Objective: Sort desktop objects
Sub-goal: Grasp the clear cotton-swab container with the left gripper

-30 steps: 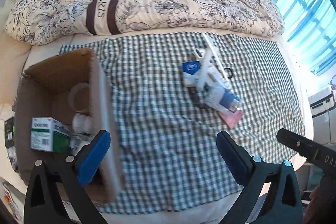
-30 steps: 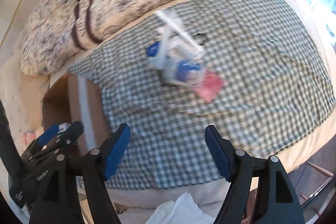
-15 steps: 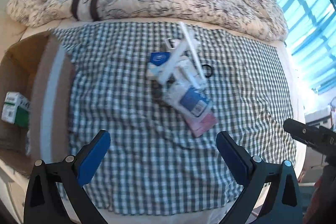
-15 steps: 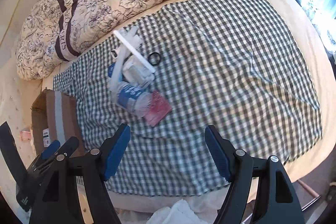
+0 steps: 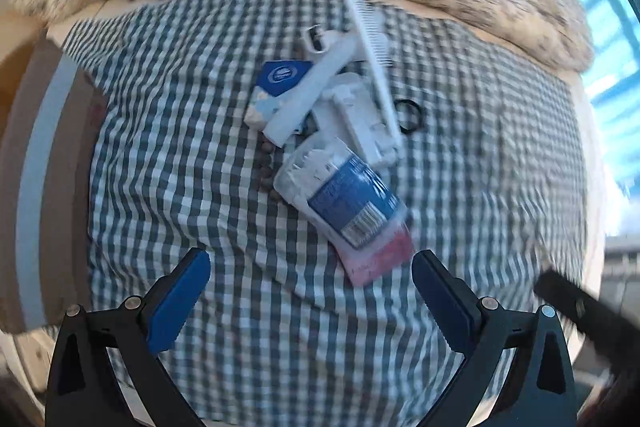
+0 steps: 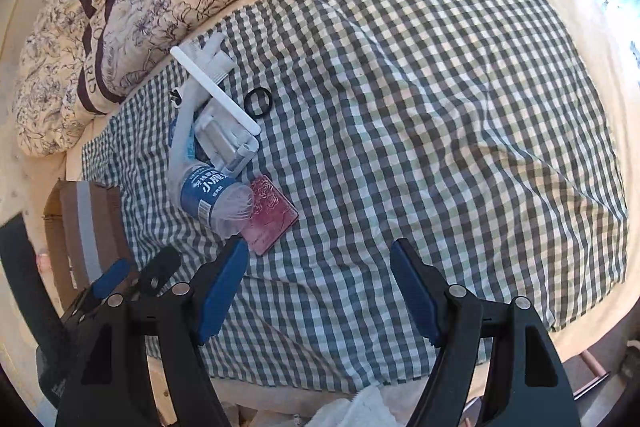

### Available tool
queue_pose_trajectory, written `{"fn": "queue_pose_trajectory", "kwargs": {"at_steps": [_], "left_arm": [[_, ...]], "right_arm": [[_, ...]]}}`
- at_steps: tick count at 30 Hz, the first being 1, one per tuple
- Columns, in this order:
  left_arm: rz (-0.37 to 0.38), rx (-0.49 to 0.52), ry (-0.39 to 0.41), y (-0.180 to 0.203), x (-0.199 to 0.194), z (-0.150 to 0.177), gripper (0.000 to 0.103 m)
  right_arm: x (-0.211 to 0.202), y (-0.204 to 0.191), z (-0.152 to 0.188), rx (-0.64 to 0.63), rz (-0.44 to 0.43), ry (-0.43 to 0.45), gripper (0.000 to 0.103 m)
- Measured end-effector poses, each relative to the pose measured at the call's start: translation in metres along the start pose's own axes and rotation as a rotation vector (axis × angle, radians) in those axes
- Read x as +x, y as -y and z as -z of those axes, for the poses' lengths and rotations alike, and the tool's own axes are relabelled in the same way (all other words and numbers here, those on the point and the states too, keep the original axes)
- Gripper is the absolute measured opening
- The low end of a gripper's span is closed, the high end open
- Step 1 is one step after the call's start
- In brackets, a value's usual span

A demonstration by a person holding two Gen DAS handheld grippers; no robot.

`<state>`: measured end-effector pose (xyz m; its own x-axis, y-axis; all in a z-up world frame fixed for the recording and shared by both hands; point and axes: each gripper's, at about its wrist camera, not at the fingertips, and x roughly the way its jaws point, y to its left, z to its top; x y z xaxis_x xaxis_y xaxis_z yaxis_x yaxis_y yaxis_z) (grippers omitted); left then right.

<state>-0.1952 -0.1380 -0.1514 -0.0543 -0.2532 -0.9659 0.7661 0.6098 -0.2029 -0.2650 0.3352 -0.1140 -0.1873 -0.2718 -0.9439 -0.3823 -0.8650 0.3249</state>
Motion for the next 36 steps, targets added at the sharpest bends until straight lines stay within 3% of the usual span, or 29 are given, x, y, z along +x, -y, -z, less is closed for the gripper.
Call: {"fn": "queue_pose_trajectory", "kwargs": {"at_steps": [5, 8, 13, 18, 22, 24, 32, 36], "left_arm": [[-0.008, -0.101, -0.061, 0.002, 0.039, -0.011, 0.103], [0.062, -0.193, -0.077, -0.004, 0.054, -0.018, 0.103], [0.083, -0.206, -0.107, -0.001, 0.076, -0.032, 0.103], [0.116, -0.258, -0.215, -0.015, 0.111, -0.031, 0.100], [0.129, -0.238, -0.200, -0.034, 0.107, -0.023, 0.062], [0.160, -0.210, -0.191, -0.044, 0.102, -0.020, 0.062], [0.086, -0.114, -0.094, -0.073, 0.067, -0.025, 0.062], [0.084, -0.108, -0.074, -0.081, 0.061, -0.029, 0.062]], "right_arm": [[0.003, -0.006, -0.013, -0.063, 0.046, 0.017, 0.073], [0.009, -0.001, -0.022, -0.060, 0.064, 0.011, 0.073], [0.024, 0.008, -0.038, -0.053, 0.096, -0.010, 0.073], [0.035, 0.004, -0.054, -0.074, 0.110, -0.019, 0.073], [0.041, -0.010, -0.069, -0.104, 0.092, -0.016, 0.073], [0.046, -0.019, -0.078, -0.124, 0.075, -0.010, 0.073], [0.074, -0.084, -0.108, -0.278, 0.019, 0.017, 0.073], [0.101, -0.121, -0.116, -0.413, 0.060, 0.005, 0.073]]}}
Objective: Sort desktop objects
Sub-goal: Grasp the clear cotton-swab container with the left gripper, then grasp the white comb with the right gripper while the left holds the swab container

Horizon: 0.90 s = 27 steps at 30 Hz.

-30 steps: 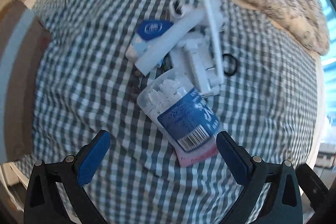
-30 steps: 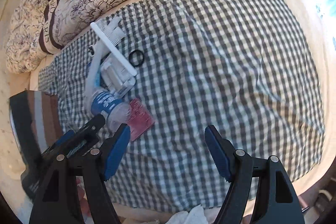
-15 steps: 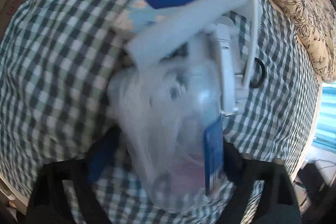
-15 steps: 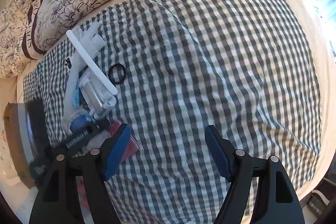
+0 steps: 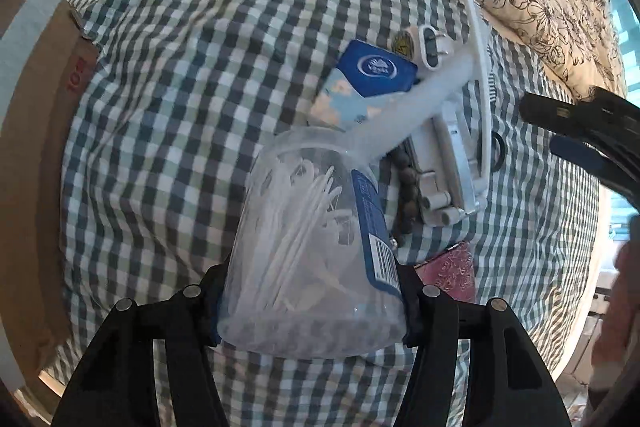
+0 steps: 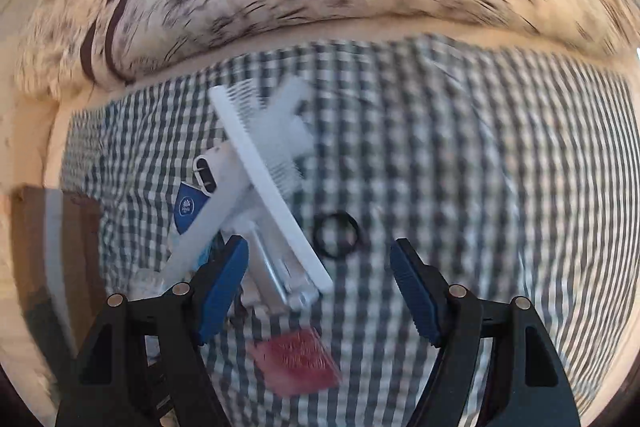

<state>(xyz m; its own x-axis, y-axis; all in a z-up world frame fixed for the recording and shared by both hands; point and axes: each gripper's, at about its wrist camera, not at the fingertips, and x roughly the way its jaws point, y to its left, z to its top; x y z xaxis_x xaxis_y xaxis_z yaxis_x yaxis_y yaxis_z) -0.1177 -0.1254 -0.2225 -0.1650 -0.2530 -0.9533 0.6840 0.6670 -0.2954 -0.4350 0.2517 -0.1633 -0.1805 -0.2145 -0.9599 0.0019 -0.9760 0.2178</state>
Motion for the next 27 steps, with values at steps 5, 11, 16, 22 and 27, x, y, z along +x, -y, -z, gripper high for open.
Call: {"fn": "queue_pose_trajectory", "kwargs": {"at_steps": [5, 11, 16, 22, 27], "left_arm": [[0.015, -0.002, -0.006, -0.009, -0.001, -0.004, 0.062], [0.024, 0.001, -0.016, -0.020, -0.001, -0.007, 0.062], [0.016, 0.004, -0.006, -0.021, -0.004, -0.012, 0.062], [0.004, 0.000, 0.020, -0.026, -0.014, -0.009, 0.062], [0.001, 0.013, 0.069, -0.020, -0.033, -0.002, 0.062]], "right_arm": [[0.024, -0.019, -0.010, -0.080, 0.070, -0.034, 0.070], [0.042, -0.024, -0.014, -0.093, 0.090, -0.070, 0.040], [0.038, -0.028, -0.009, -0.099, 0.071, -0.068, 0.005], [0.012, -0.025, -0.001, -0.061, 0.005, -0.045, 0.000], [-0.011, -0.022, 0.009, -0.013, -0.042, -0.035, 0.000]]}}
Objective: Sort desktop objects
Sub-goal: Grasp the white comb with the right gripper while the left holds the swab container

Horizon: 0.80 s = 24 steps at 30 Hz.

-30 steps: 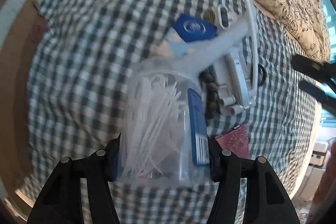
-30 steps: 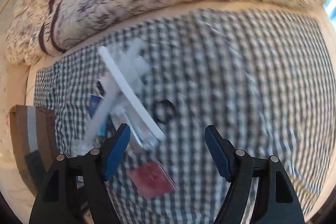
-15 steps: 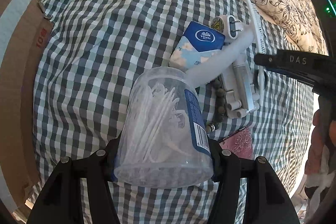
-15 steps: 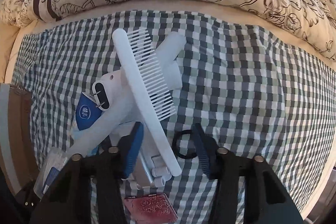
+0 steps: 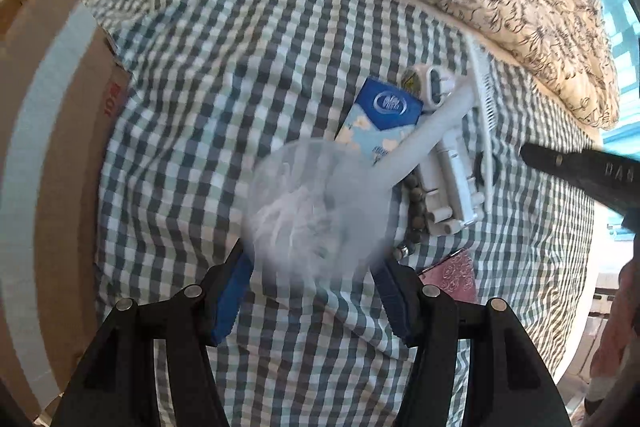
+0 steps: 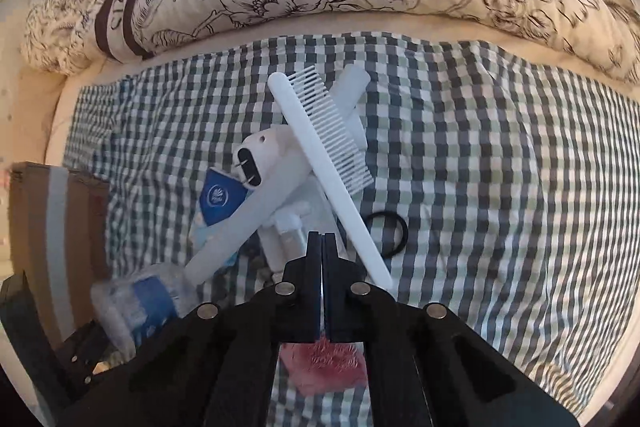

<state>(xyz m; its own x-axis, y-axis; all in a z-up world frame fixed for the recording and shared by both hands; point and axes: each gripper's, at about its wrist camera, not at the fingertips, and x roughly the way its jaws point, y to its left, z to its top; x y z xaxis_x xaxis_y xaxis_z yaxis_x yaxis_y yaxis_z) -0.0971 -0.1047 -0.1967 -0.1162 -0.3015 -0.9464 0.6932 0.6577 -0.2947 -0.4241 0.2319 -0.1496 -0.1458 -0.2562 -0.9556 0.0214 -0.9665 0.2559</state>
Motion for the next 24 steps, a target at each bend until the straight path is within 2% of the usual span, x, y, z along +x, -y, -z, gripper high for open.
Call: {"fn": "queue_pose_trajectory", "kwargs": {"at_steps": [5, 9, 10, 11, 12, 13, 15, 24], "left_arm": [[0.002, 0.012, 0.040, 0.003, -0.018, 0.002, 0.062], [0.004, 0.014, 0.038, 0.008, -0.016, -0.001, 0.063], [0.010, 0.010, 0.030, 0.008, -0.013, 0.000, 0.067], [0.013, 0.001, 0.020, 0.007, -0.010, 0.000, 0.076], [0.013, -0.011, 0.016, 0.005, -0.007, 0.000, 0.080], [0.014, -0.027, 0.014, 0.004, -0.003, -0.001, 0.084], [0.008, -0.055, 0.018, 0.002, 0.002, -0.003, 0.086], [-0.034, -0.059, -0.012, 0.000, 0.048, -0.013, 0.088]], "right_arm": [[-0.015, 0.004, 0.014, 0.010, -0.036, -0.004, 0.000], [-0.016, 0.006, 0.023, 0.018, -0.047, -0.015, 0.001], [-0.016, 0.009, 0.023, 0.029, -0.046, -0.012, 0.007], [-0.016, 0.012, 0.022, 0.036, -0.042, -0.010, 0.014], [-0.018, 0.015, 0.021, 0.036, -0.035, 0.001, 0.042], [-0.020, 0.017, 0.019, 0.031, -0.020, 0.021, 0.060], [-0.019, 0.019, 0.013, 0.009, -0.005, 0.042, 0.060], [0.043, 0.011, -0.016, -0.111, 0.082, -0.051, 0.059]]}}
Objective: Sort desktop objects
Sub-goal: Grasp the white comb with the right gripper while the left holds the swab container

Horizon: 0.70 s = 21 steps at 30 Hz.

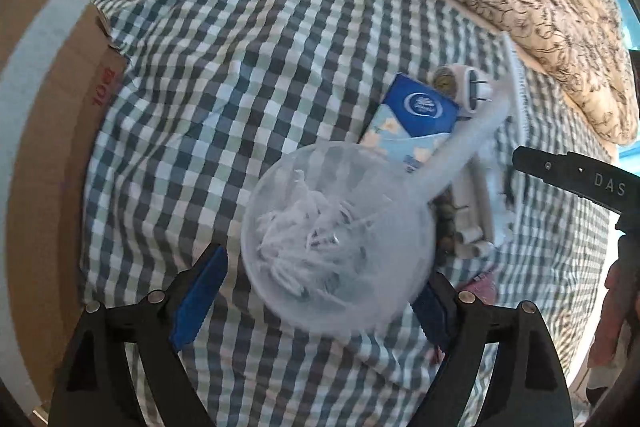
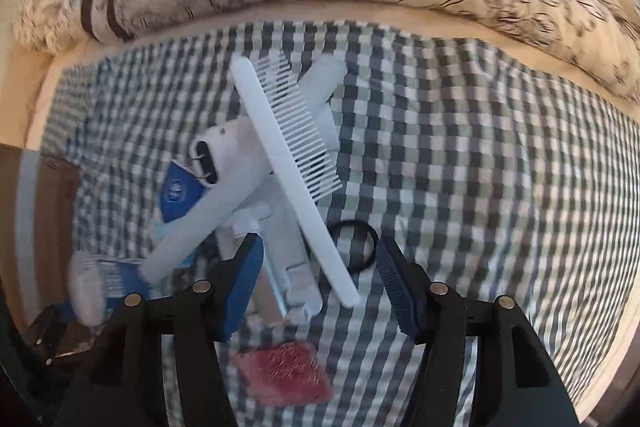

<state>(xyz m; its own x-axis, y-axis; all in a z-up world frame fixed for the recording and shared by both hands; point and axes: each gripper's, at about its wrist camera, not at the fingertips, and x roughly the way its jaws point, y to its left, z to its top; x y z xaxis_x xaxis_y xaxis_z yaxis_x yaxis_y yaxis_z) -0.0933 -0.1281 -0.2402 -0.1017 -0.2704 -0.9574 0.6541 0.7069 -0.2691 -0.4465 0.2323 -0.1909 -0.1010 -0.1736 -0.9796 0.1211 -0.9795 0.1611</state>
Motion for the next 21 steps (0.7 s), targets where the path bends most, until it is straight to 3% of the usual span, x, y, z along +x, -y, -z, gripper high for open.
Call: {"fn": "queue_pose_trajectory", "kwargs": {"at_steps": [3, 5, 6, 7, 8, 10, 21], "left_arm": [[-0.008, -0.007, -0.007, -0.001, 0.011, -0.007, 0.088], [-0.020, 0.015, -0.009, 0.001, 0.016, -0.012, 0.088], [-0.016, 0.030, -0.001, 0.002, 0.016, -0.014, 0.085], [0.001, 0.048, 0.012, 0.003, 0.015, -0.016, 0.064], [0.013, 0.065, 0.022, 0.005, 0.013, -0.018, 0.062], [0.014, 0.087, 0.037, 0.007, 0.009, -0.020, 0.062], [0.013, 0.062, 0.058, -0.010, -0.030, -0.012, 0.062]], "right_arm": [[0.015, -0.002, -0.006, -0.013, 0.012, -0.016, 0.055], [0.021, -0.004, -0.010, -0.032, 0.022, -0.027, 0.036], [0.023, -0.005, -0.011, -0.043, 0.027, -0.035, 0.020], [0.023, -0.006, -0.011, -0.053, 0.035, -0.036, 0.020], [0.021, -0.007, -0.011, -0.059, 0.036, -0.029, 0.019], [0.014, -0.007, -0.010, -0.058, 0.024, -0.017, 0.011], [-0.028, 0.015, 0.006, 0.078, -0.076, 0.023, 0.005]]}}
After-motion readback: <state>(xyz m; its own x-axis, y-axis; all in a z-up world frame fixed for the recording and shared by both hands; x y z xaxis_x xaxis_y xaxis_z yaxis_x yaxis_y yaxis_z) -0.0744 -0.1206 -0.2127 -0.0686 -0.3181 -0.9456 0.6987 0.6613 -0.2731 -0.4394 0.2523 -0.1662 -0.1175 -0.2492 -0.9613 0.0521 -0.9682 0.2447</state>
